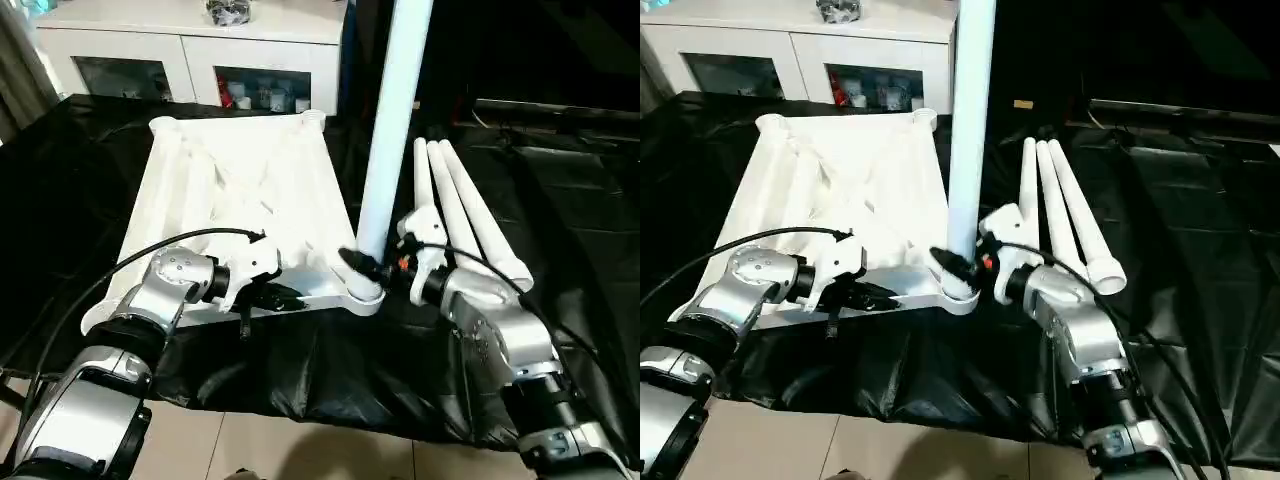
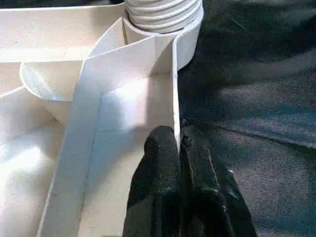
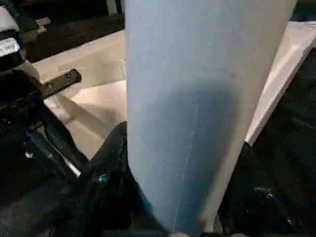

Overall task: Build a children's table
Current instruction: Insert table leg to table base

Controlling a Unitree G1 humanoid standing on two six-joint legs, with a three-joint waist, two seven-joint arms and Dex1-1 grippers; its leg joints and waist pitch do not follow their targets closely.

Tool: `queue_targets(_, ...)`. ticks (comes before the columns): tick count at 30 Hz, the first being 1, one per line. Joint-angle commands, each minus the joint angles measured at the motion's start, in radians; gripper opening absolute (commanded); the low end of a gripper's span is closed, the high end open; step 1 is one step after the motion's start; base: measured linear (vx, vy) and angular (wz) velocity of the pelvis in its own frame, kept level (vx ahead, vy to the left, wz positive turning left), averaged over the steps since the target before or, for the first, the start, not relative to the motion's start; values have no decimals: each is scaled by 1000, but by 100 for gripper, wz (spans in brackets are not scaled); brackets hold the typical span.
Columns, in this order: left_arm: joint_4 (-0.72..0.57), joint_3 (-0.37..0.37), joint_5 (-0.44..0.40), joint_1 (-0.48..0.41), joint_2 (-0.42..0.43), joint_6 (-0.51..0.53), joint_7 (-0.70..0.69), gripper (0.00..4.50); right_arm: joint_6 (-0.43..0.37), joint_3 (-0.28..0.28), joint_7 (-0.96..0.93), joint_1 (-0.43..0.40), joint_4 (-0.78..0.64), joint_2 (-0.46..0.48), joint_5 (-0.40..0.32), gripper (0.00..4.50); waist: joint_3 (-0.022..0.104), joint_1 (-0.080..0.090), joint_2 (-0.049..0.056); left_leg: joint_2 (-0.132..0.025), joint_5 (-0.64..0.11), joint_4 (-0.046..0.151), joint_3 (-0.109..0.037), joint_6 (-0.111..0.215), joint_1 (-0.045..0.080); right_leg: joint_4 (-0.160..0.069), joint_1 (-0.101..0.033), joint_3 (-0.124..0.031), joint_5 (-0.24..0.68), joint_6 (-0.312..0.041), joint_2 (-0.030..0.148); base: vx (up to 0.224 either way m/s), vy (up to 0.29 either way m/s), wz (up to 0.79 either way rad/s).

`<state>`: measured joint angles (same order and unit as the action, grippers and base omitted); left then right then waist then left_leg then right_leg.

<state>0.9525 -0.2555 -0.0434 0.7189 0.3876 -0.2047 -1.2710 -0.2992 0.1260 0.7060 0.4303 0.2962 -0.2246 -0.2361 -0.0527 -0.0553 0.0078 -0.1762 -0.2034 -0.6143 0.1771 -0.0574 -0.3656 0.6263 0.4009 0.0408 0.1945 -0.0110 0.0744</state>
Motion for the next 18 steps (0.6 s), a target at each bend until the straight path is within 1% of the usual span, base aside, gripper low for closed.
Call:
queue_targets(1,27,-4,-21,3,-1,2,34,0,-9,11,10,-6,2,-8,7,189,52,5,-4,-52,-276,95,-19,-12,14,-99,-34,-50,355,-181,76,0,0,0)
queue_targets(3,29,-4,-21,7,-3,1,34,0,-7,8,13,-8,1,-11,7,189,53,4,-2,-52,-268,96,-19,-11,13,-98,-34,-50,342,-184,75,0,0,0)
queue_targets(5,30,-2,-19,8,-5,1,33,0,-4,5,13,-6,5,-10,9,189,54,3,-3,-52,-259,95,-17,-9,14,-97,-34,-50,319,-190,75,0,0,0)
queue_targets(6,27,2,-12,9,-8,4,25,0,5,-1,9,-1,20,-3,9,189,54,3,0,-52,-253,95,-16,-8,13,-96,-35,-50,303,-195,74,0,0,0)
queue_targets(7,27,2,-12,9,-8,4,25,0,5,-1,9,-1,20,-3,9,189,54,3,-1,-52,-252,95,-16,-7,13,-96,-35,-50,299,-196,74,0,0,0)
queue_targets(8,25,4,-8,10,-11,6,21,0,17,-7,2,6,37,7,8,189,55,4,1,-51,-253,95,-16,-9,12,-96,-36,-49,296,-199,74,0,0,0)
queue_targets(9,25,4,-8,10,-11,7,21,0,19,-9,1,7,42,10,7,189,54,4,1,-52,-256,96,-17,-10,12,-96,-37,-49,301,-201,75,0,0,0)
queue_targets(10,24,3,-7,12,-15,8,18,0,38,-26,-13,21,79,31,-2,189,54,3,7,-52,-258,96,-18,-11,12,-96,-36,-49,302,-201,75,0,0,0)
queue_targets(11,26,3,-8,13,-16,7,19,0,47,-34,-21,26,97,40,-7,189,53,6,3,-52,-273,98,-19,-15,11,-98,-36,-48,321,-202,76,0,0,0)
queue_targets(12,28,3,-9,14,-17,6,20,0,52,-44,-24,28,113,46,-15,189,54,7,3,-51,-276,98,-19,-17,10,-97,-37,-48,328,-201,77,0,0,0)
queue_targets(13,30,3,-10,16,-18,5,20,0,54,-50,-24,29,123,49,-20,189,53,8,3,-52,-285,98,-19,-18,14,-100,-34,-49,341,-199,76,0,0,0)
queue_targets(14,30,3,-10,16,-18,5,20,0,54,-50,-24,29,123,49,-20,189,53,8,3,-52,-285,98,-19,-18,14,-100,-34,-49,341,-199,76,0,0,0)
queue_targets(15,31,5,-10,17,-19,7,24,0,58,-72,-28,20,133,53,-37,189,53,8,2,-53,-276,100,-20,-16,11,-98,-37,-47,320,-202,75,0,0,0)
queue_targets(16,30,8,-9,18,-20,9,28,0,68,-98,-40,9,144,60,-54,189,53,8,3,-54,-278,100,-19,-14,13,-99,-36,-48,316,-204,75,0,0,0)
queue_targets(17,30,8,-9,18,-20,9,28,0,68,-98,-40,9,144,60,-54,189,53,8,2,-54,-279,100,-19,-12,13,-98,-35,-49,316,-207,77,0,0,0)
queue_targets(18,30,9,-8,19,-21,11,30,0,75,-115,-49,2,150,65,-65,189,54,7,2,-54,-271,100,-19,-11,11,-98,-38,-48,307,-208,77,0,0,0)
